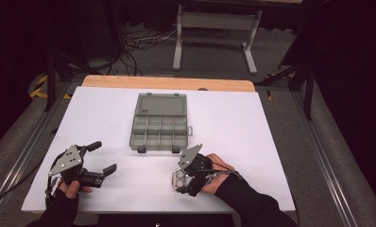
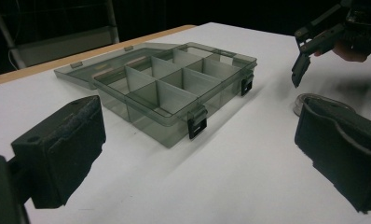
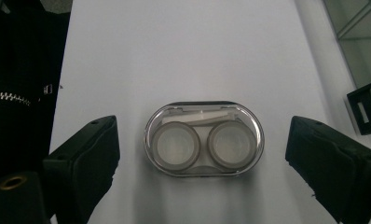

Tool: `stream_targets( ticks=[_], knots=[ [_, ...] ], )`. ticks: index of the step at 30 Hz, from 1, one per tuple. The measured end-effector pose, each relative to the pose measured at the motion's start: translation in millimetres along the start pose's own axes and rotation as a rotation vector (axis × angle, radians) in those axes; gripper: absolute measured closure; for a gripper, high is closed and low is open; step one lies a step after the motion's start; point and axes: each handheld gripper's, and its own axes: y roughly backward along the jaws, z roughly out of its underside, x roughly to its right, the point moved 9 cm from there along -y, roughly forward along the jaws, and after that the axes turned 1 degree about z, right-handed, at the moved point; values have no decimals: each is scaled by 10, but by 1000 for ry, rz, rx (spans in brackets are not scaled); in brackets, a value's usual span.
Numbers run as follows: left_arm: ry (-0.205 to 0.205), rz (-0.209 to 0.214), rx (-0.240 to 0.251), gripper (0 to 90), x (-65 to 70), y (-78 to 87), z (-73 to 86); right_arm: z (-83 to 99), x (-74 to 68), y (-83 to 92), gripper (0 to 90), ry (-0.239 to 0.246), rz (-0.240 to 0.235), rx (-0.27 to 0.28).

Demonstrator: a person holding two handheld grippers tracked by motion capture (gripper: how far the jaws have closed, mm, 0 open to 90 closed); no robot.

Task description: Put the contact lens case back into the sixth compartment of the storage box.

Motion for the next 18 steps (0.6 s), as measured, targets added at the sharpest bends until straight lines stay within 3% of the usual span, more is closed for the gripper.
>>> stream_targets(
  ticks=[11, 18],
  knots=[
    [3, 0, 1, 26, 2, 1, -1, 43, -15, -60, 152, 7, -28, -42],
    [4, 2, 2, 26, 3, 2, -2, 63, 5, -90, 210, 25, -14, -67]
  ],
)
